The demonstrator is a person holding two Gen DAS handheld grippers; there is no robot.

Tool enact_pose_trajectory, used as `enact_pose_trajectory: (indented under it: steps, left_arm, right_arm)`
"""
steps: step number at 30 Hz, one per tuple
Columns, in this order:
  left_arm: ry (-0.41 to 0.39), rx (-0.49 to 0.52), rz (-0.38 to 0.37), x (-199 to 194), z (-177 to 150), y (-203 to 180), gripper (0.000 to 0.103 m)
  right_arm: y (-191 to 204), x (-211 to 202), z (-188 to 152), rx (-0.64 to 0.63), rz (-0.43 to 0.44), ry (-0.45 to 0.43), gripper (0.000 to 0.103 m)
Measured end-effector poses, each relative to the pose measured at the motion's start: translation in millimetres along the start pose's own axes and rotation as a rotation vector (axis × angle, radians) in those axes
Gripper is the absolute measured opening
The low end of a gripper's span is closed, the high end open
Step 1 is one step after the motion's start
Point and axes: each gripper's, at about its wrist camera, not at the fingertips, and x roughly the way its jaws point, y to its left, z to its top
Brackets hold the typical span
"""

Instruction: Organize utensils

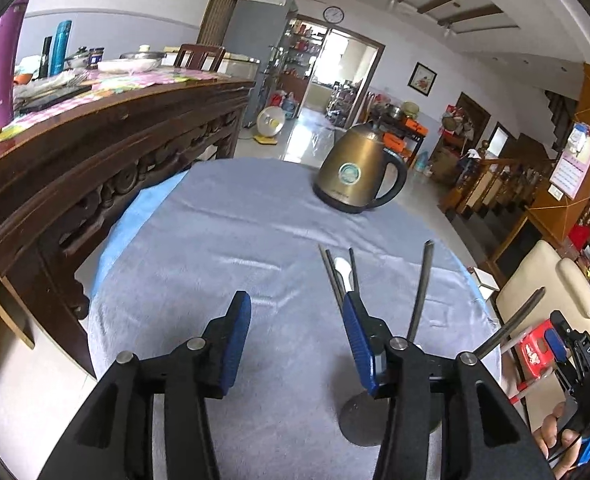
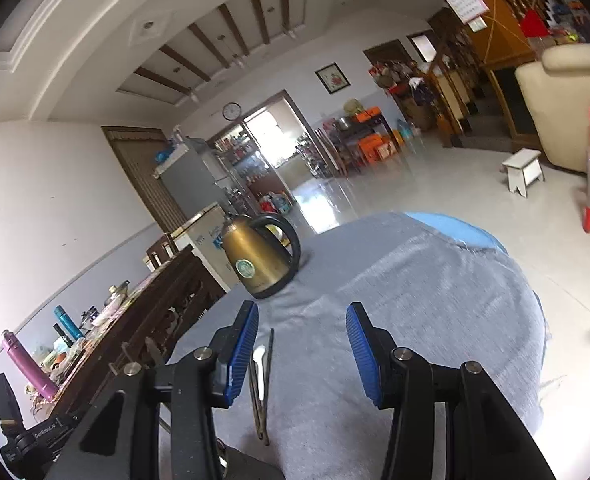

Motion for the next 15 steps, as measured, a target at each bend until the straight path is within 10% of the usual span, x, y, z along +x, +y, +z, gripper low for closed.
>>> enact_pose_trajectory:
  steps: [15]
  left_arm:
    - [0.129,-0.031,0.105,50,-18,29,0.053]
  right_arm:
    - [-23,39,-21,0.026,-0.076,0.144,0.049]
